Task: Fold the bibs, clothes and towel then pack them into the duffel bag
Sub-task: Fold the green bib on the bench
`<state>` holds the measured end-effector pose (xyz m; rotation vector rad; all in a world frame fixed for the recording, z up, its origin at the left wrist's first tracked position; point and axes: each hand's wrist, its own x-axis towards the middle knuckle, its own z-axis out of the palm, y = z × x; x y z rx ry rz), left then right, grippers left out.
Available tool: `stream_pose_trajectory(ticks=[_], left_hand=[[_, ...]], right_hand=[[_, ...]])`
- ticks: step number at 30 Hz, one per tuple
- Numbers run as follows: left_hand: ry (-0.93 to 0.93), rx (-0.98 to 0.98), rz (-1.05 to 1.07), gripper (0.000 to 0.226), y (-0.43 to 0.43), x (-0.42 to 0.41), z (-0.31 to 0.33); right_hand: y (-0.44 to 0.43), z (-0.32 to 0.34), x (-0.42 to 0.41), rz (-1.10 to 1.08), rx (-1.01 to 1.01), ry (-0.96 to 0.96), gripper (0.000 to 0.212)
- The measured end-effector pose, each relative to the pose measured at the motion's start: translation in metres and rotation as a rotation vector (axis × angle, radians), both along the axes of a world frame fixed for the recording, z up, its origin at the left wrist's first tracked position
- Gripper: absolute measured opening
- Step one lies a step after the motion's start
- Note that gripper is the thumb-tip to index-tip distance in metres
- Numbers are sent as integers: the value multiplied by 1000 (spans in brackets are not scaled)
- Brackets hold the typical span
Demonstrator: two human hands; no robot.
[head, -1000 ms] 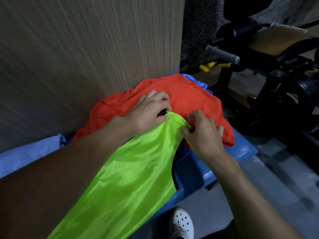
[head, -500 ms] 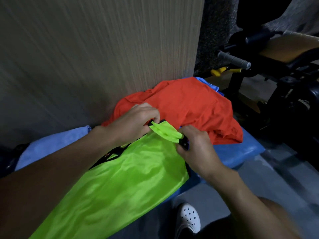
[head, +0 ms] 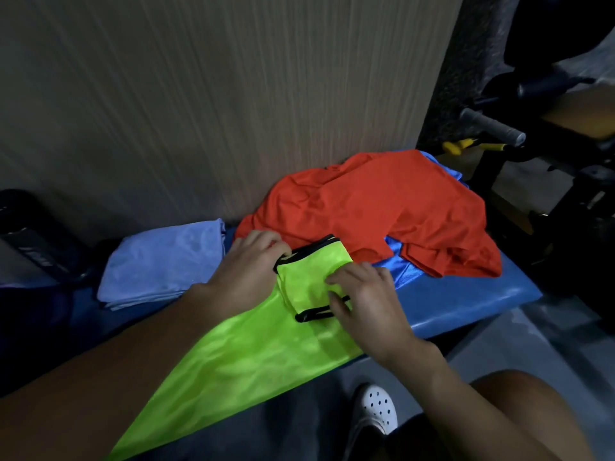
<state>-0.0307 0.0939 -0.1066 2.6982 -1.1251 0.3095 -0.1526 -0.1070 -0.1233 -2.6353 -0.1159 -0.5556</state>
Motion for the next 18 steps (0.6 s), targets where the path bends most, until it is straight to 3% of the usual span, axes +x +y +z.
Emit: stream_pose_trajectory(ticks=[2, 5, 8, 12, 18], left_hand=[[-12, -68, -61, 45, -11, -6, 2], [68, -75, -130, 42, -38, -13, 3], [193, -118, 31, 43, -66, -6, 4], [307, -265, 231, 20, -89, 8, 4], [372, -419, 298, 10, -94, 17, 0]], right_hand=[[-7, 0, 4, -155, 7, 46, 24], [-13, -3, 8, -276, 57, 288, 34], [-20, -8, 8, -316, 141, 325, 25], [-29, -11, 6, -308, 206, 383, 35], [-42, -15, 7, -272, 246, 446, 40]])
